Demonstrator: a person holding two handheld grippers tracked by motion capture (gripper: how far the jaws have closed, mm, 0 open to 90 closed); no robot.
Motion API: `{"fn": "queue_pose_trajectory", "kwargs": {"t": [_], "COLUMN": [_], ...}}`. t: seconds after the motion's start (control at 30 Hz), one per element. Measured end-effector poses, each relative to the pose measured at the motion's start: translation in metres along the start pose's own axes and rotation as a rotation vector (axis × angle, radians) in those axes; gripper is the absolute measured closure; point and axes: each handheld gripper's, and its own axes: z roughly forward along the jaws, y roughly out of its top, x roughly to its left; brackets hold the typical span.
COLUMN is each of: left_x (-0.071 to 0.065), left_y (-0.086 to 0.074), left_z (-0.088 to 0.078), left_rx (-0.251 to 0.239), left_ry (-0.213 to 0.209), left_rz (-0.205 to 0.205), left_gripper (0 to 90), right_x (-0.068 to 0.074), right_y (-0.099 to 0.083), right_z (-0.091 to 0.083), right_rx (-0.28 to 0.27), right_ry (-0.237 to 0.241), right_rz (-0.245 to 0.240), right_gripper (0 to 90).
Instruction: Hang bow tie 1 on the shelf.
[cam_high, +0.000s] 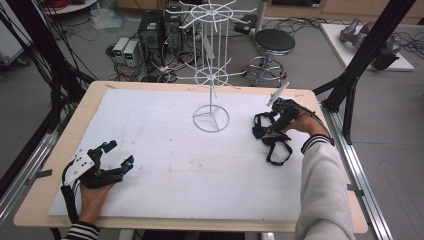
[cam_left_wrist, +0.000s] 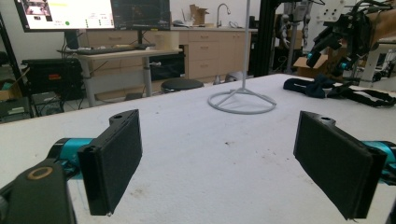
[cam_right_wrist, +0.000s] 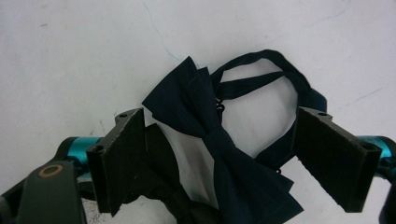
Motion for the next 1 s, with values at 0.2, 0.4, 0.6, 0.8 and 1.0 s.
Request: {"fn": "queue_pose_trajectory", "kwargs": {"t": [0.2, 0.4, 0.6, 0.8, 1.0], "left_x": [0.000, 0.000, 0.000, 0.000, 0.000], "left_y": [0.000, 0.000, 0.000, 0.000, 0.000], "left_z": [0.000, 0.000, 0.000, 0.000, 0.000], "left_rx": [0.000, -0.002, -0.002, -0.001, 0.000], "left_ry": [0.000, 0.001, 0.001, 0.001, 0.002], "left_rz": [0.000, -0.001, -0.001, -0.001, -0.001], "left_gripper": [15.8, 15.8, 15.8, 15.9, 15.9], "right_x": [0.002, 0.001, 0.001, 0.000, 0.001], "right_y": [0.000, 0.000, 0.002, 0.000, 0.001], "right_z": [0.004, 0.009, 0.015, 0.021, 0.026], "right_rx": [0.041, 0.076, 0.106, 0.143, 0.167], "right_ry": [-0.002, 0.004, -0.005, 0.001, 0.011], "right_rz": [-0.010, -0.015, -0.037, -0.037, -0.061], "right_gripper": [20.0, 21.2, 25.7, 28.5, 34.2]}}
